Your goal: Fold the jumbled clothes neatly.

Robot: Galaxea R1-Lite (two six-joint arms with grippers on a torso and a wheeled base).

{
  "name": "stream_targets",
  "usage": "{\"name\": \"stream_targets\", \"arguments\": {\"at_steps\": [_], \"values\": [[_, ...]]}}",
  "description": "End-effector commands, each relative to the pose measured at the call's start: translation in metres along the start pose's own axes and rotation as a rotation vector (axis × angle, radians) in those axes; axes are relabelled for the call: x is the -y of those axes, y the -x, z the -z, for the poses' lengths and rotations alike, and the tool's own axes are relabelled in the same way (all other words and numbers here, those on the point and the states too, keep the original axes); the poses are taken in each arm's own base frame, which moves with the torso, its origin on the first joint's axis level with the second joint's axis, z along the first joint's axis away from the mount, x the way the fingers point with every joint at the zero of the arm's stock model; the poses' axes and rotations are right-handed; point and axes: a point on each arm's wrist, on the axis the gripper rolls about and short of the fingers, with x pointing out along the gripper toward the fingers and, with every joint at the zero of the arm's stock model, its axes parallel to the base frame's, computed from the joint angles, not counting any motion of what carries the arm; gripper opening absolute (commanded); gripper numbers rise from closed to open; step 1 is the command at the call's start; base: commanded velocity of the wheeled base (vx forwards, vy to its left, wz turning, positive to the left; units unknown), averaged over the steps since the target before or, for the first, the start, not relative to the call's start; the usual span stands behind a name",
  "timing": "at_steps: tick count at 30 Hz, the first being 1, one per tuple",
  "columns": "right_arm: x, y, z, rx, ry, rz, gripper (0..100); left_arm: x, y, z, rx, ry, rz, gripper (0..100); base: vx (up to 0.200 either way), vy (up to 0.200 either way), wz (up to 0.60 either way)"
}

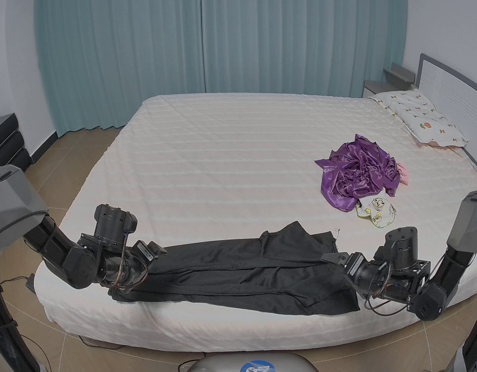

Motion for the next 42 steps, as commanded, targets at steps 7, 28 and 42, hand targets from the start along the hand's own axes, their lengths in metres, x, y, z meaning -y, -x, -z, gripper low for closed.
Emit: {"name": "stream_targets", "arguments": {"at_steps": [7, 28, 42], "values": [[-0.061, -0.06, 0.069, -0.249, 0.065, -0.038, 100, -0.019, -0.006, -0.033, 0.037, 0.156, -0.004, 100, 0.0, 0.0, 0.0], [-0.068, -0.098, 0.084, -0.343, 0.112, 0.082, 100, -0.037, -0.007, -0.062, 0.056, 0.232, -0.007, 100, 0.0, 0.0, 0.0], [-0.084, -0.133, 0.084, -0.294, 0.137, 0.04, 100, -0.038, -0.01, -0.063, 0.059, 0.236, -0.012, 100, 0.0, 0.0, 0.0]]}}
